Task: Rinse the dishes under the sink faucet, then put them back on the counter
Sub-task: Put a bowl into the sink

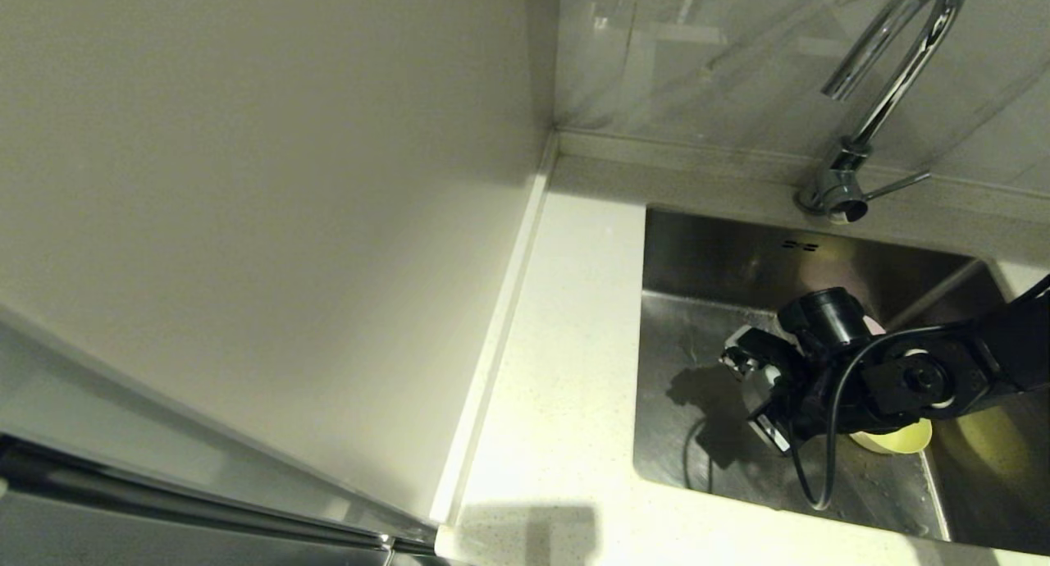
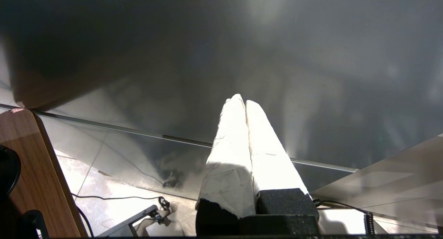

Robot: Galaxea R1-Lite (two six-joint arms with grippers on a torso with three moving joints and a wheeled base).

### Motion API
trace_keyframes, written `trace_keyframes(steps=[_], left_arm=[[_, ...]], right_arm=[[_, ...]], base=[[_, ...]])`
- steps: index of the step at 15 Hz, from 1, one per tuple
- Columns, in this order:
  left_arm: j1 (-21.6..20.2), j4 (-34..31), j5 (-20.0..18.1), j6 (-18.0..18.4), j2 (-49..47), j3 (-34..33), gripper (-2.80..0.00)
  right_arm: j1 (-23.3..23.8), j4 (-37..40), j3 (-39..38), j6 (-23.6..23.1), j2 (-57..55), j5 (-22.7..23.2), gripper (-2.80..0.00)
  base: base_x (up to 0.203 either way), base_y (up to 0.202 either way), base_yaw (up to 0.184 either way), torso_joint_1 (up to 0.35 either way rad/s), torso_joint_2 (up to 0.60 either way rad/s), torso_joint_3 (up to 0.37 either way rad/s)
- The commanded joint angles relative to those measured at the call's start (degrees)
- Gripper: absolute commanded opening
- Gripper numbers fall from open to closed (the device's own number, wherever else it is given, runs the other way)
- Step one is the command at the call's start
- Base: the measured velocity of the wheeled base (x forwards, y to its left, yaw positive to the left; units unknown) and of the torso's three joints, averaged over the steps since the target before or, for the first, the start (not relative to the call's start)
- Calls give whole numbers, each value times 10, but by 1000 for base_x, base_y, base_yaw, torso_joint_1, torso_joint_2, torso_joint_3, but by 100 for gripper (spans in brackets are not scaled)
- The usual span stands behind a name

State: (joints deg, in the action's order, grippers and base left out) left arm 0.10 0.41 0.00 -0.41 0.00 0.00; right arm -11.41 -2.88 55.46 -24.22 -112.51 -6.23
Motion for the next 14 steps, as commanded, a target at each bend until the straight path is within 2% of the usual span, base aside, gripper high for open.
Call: trace_keyframes(steps=[1,8,14], left_arm=[[0,0,0,0,0,-2,-280],[0,0,0,0,0,-2,-280],[0,0,0,0,0,-2,-280]], right_arm=[[0,-60,-4,-2,-43,-4,-280],[1,-130,4,-4,-104,-67,-280],[10,-141,0,-3,-123,-83,-280]], base=[[0,0,0,0,0,0],[0,0,0,0,0,0],[0,0,0,0,0,0]])
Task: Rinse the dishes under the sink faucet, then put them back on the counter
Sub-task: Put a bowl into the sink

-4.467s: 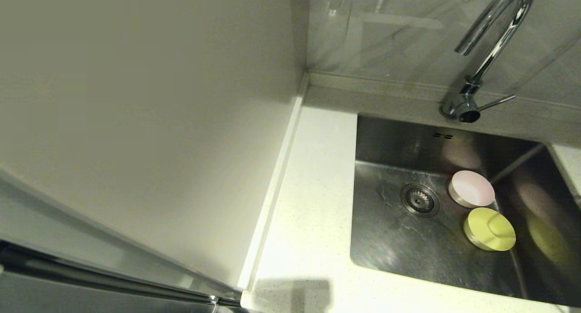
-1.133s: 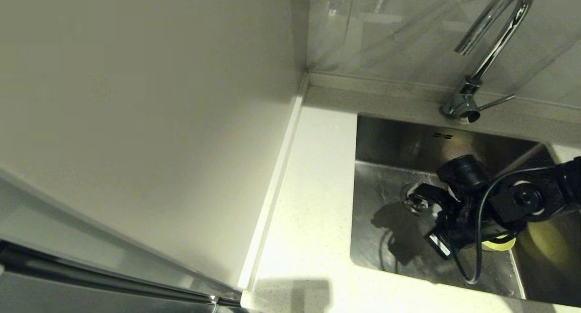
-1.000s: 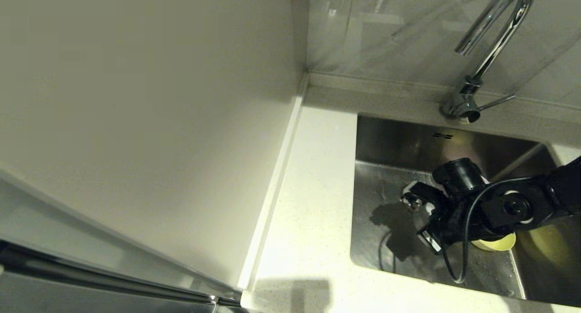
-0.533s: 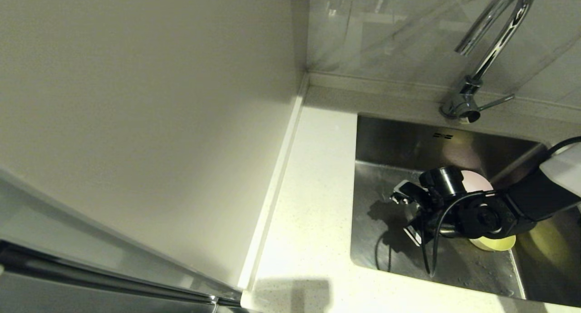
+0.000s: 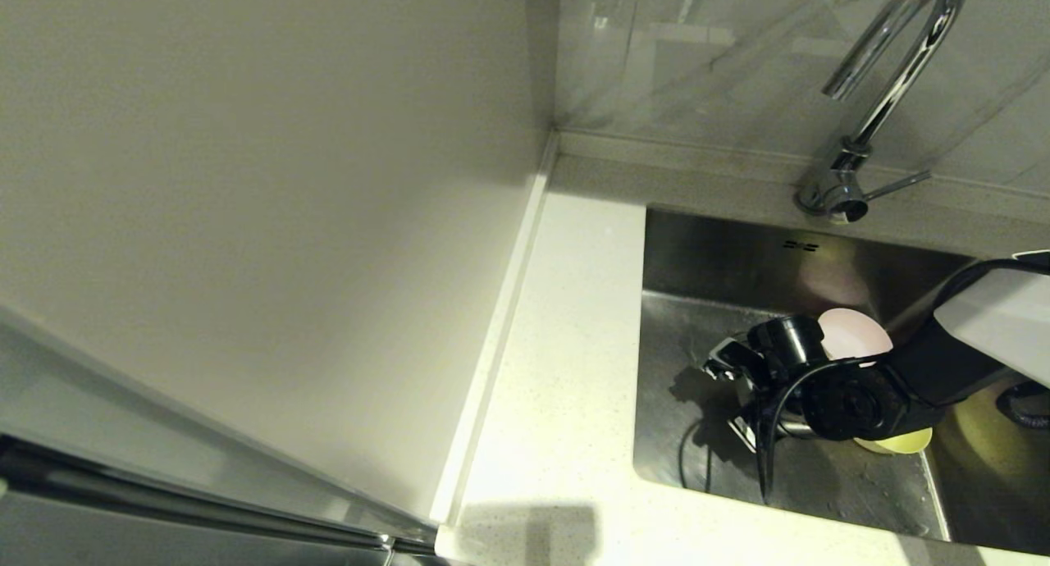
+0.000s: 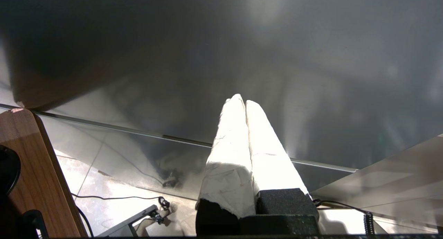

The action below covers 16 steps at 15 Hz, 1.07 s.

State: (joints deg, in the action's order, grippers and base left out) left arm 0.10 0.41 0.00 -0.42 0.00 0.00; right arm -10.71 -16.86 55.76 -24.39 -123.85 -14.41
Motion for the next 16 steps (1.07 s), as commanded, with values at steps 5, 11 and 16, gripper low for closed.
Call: trace_keyframes(steps=[5,11,16], left_arm=[[0,0,0,0,0,-2,-280],[0,0,0,0,0,-2,-280],[0,0,0,0,0,-2,-280]], right_arm=[[15,-6,6,0,-34,-1,-280],[15,-40,24,-1,-72,-1,-280],[15,-41,31,-1,-82,-1,-280]], base=[[0,0,0,0,0,0],[0,0,0,0,0,0],[0,0,0,0,0,0]])
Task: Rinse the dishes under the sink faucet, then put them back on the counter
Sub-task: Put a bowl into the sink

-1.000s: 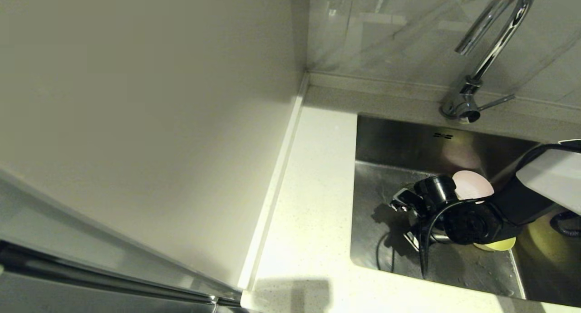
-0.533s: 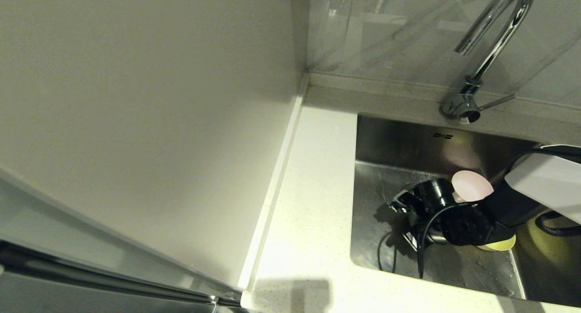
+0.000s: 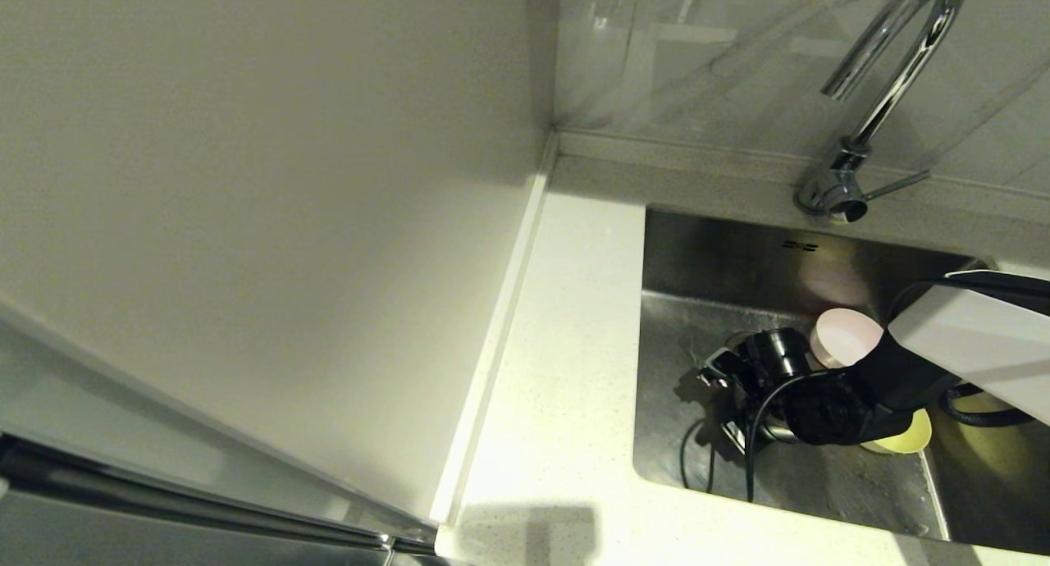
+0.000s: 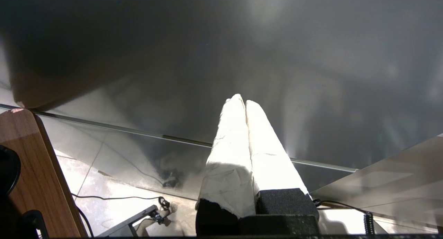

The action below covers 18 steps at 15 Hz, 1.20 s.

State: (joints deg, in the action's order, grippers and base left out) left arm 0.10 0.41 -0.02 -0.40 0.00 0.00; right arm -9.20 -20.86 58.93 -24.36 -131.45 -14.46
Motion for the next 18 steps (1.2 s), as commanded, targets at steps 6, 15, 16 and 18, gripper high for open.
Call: trace_keyframes(steps=[6,15,16,18], left_arm=[[0,0,0,0,0,-2,-280],[0,0,0,0,0,-2,-280],[0,0,0,0,0,-2,-280],[0,0,0,0,0,-2,-280]], right_arm=[[2,-14,1,3,23,-6,-280],[17,-9,-16,5,54,-3,-280],[17,-8,-17,5,51,-3,-280],[17,-1,-18,5,46,-3,-280]], base=[[0,0,0,0,0,0],[0,0,0,0,0,0],[0,0,0,0,0,0],[0,0,0,0,0,0]])
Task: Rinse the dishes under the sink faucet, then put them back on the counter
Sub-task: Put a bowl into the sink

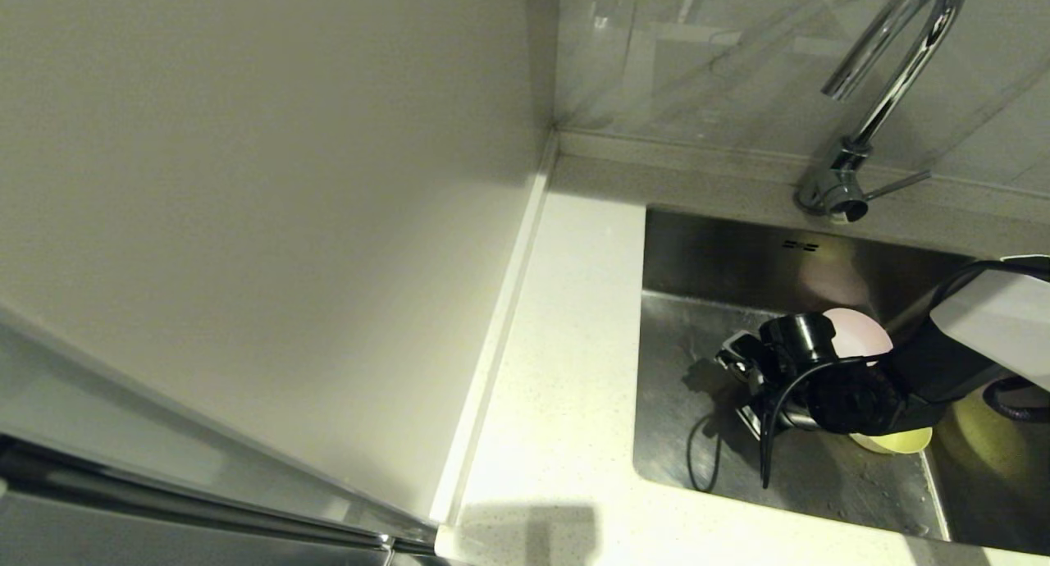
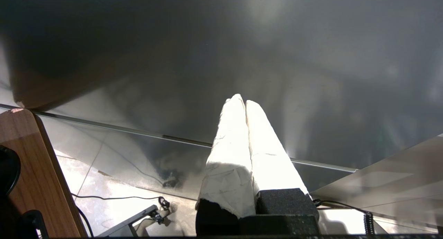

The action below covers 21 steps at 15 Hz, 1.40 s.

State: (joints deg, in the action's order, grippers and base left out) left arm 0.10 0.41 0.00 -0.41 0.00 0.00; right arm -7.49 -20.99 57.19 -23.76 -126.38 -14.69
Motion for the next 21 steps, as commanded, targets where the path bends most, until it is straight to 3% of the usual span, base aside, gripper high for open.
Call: trace_keyframes(steps=[1,17,18,21], left_arm=[[0,0,0,0,0,-2,-280],[0,0,0,0,0,-2,-280],[0,0,0,0,0,-2,-280],[0,0,0,0,0,-2,-280]], right_arm=[[0,0,0,-1,-8,-1,-280],[4,-4,13,-6,-33,-2,-280],[4,-4,13,-6,-33,-3,0],[5,-4,22,-5,-33,-3,0]], base=[[0,0,0,0,0,0],[0,0,0,0,0,0],[0,0,0,0,0,0],[0,0,0,0,0,0]])
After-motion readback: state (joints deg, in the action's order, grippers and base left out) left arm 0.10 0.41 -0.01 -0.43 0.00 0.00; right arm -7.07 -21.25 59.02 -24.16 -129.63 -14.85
